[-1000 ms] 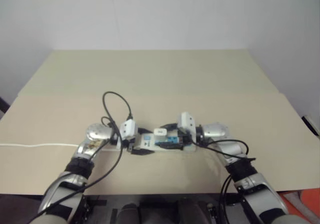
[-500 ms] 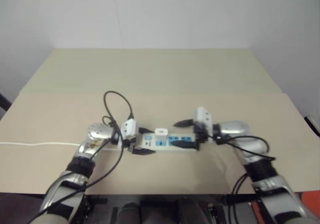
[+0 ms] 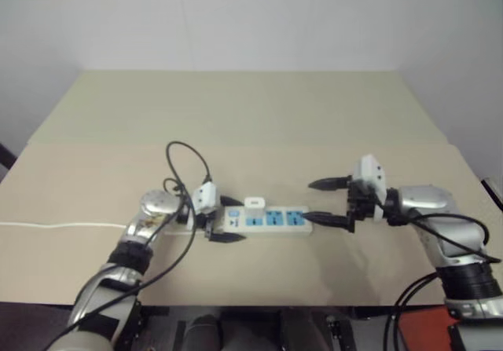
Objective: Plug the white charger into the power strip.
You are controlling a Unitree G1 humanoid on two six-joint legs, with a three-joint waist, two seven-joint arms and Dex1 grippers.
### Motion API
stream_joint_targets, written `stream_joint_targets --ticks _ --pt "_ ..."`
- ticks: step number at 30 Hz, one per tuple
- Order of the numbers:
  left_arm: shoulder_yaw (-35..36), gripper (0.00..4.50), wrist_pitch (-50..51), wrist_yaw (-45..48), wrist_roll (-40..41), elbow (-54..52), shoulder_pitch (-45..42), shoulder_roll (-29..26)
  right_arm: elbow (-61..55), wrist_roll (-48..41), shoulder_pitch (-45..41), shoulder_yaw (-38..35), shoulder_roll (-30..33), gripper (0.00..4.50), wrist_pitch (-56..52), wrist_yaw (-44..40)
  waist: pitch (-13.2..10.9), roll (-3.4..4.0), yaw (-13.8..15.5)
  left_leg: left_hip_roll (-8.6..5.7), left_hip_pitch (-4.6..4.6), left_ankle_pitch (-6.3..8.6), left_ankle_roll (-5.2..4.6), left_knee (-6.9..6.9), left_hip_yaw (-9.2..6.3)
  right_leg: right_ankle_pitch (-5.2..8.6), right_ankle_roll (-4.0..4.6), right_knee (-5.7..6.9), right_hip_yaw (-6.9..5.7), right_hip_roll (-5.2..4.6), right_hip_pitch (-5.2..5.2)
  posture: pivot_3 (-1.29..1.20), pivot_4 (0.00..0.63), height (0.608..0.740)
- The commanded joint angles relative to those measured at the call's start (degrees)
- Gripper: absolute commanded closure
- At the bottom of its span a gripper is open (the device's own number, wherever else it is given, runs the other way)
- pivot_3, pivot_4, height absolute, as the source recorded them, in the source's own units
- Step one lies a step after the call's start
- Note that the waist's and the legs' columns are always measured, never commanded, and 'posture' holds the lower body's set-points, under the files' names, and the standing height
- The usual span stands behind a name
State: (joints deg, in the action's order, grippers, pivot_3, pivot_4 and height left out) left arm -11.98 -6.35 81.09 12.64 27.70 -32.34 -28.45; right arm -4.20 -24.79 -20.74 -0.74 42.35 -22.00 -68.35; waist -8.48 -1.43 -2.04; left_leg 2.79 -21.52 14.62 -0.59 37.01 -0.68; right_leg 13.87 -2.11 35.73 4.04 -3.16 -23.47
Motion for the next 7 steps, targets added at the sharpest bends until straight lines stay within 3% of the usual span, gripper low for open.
stream_joint_targets --ticks 1,7 --pt "4.6 0.01 6.1 3.2 5.7 -9.6 1.3 -5.4 -3.2 -3.2 1.3 -4.9 3.0 0.0 -1.7 -0.3 0.0 0.01 -0.1 0.0 -0.02 0.0 0.0 -0.01 0.0 0.0 0.0 0.0 0.0 -0.01 -0.02 0.0 0.15 0.74" --pt "10.2 0.01 15.5 5.1 12.0 -21.7 5.9 -15.2 -3.3 -4.5 4.7 -9.6 6.9 0.0 -2.5 -0.2 -0.1 0.03 0.0 0.01 0.01 0.01 0.0 -0.05 0.04 0.03 -0.03 -0.06 -0.02 -0.06 0.0 0.0 0.15 0.74"
